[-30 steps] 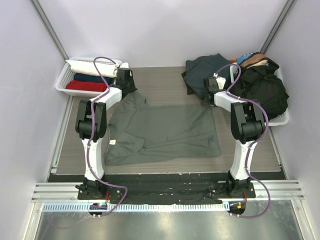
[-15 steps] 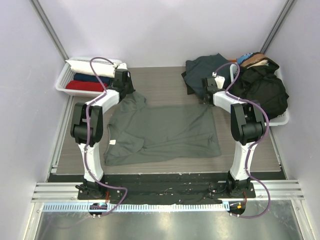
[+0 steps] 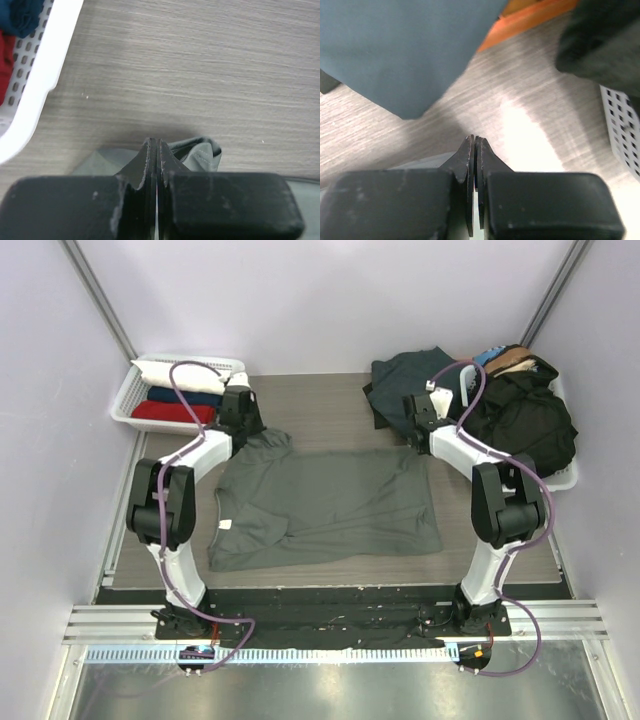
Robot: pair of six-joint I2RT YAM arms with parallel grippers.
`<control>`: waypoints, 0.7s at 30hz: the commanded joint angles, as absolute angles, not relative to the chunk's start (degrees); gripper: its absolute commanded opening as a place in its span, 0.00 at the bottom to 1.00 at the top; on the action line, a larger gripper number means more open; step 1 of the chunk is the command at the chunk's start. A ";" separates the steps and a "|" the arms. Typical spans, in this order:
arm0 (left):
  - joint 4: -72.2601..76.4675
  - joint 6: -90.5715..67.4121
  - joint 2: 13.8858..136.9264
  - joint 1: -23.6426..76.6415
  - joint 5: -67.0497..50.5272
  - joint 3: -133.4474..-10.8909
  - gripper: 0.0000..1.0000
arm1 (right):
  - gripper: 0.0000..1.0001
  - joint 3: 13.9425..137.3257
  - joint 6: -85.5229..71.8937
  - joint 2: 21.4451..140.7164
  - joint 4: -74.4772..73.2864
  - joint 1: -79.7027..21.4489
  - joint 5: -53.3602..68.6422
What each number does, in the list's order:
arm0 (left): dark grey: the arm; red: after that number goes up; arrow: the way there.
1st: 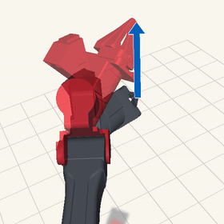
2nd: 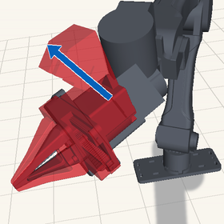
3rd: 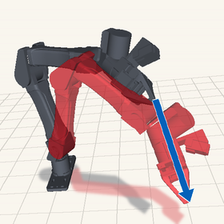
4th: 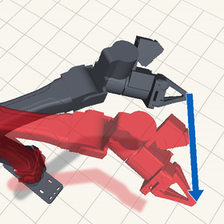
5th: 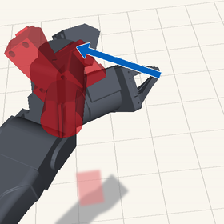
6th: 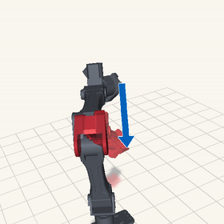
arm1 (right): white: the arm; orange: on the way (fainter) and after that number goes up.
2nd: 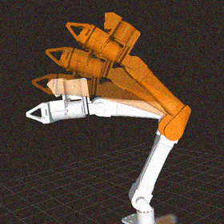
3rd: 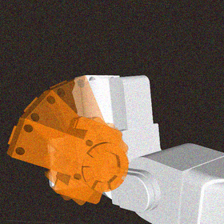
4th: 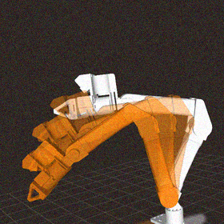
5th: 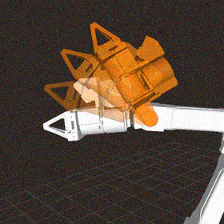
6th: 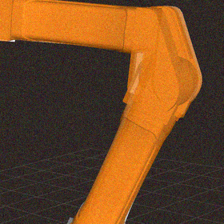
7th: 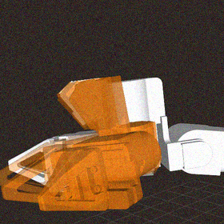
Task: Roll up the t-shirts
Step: Fold the T-shirt at the center of the board.
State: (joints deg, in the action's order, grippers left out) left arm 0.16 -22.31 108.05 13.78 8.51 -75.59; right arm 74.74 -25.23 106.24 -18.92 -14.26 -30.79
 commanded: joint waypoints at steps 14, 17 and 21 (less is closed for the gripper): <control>0.36 -23.99 84.66 18.98 19.33 -57.58 0.00 | 0.01 66.98 -30.59 94.22 -22.59 -14.15 -30.85; 0.09 -24.61 81.75 19.34 20.04 -54.68 0.00 | 0.01 65.40 -31.37 92.90 -22.50 -14.24 -30.76; -2.63 -25.49 76.31 20.13 21.79 -50.90 0.00 | 0.01 63.55 -32.08 91.59 -22.50 -14.24 -28.75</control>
